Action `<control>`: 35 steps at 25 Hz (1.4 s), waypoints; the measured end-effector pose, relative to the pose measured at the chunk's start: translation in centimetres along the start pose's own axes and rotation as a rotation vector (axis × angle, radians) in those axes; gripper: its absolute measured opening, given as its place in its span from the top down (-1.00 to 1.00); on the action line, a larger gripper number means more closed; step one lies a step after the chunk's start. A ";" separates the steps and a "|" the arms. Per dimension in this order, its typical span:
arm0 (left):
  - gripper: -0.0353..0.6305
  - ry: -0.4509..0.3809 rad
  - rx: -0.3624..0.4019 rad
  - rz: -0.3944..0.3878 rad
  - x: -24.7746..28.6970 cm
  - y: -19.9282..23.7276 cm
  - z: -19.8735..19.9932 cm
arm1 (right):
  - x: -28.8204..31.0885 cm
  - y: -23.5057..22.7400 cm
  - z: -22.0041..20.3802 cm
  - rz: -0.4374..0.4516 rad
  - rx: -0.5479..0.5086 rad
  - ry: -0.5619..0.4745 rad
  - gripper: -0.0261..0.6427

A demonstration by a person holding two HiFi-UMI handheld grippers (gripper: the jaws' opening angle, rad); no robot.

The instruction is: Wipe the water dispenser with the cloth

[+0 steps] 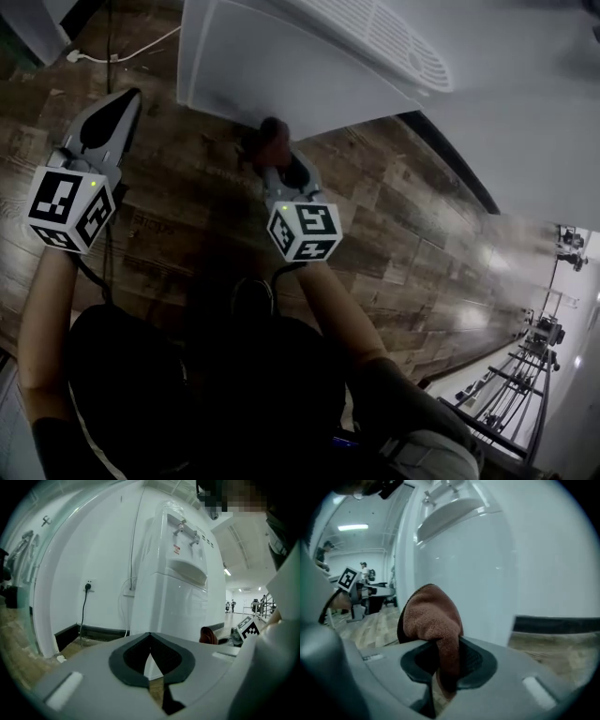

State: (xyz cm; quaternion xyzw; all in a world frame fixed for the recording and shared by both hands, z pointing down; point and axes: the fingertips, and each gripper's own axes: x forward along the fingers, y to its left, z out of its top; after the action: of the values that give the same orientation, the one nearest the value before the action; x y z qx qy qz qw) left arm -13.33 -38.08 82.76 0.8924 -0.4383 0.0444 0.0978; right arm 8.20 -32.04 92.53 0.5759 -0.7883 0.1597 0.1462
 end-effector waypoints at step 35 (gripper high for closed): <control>0.84 -0.008 -0.042 0.157 -2.2 3.8 -2.7 | 14.4 11.4 -1.8 0.204 0.121 0.179 0.73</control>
State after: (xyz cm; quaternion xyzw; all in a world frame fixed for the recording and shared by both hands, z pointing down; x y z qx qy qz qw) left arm -17.63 -38.06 85.51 0.8533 -0.5080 0.0394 0.1109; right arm -6.88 -40.47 99.15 0.4840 -0.8155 0.2717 0.1638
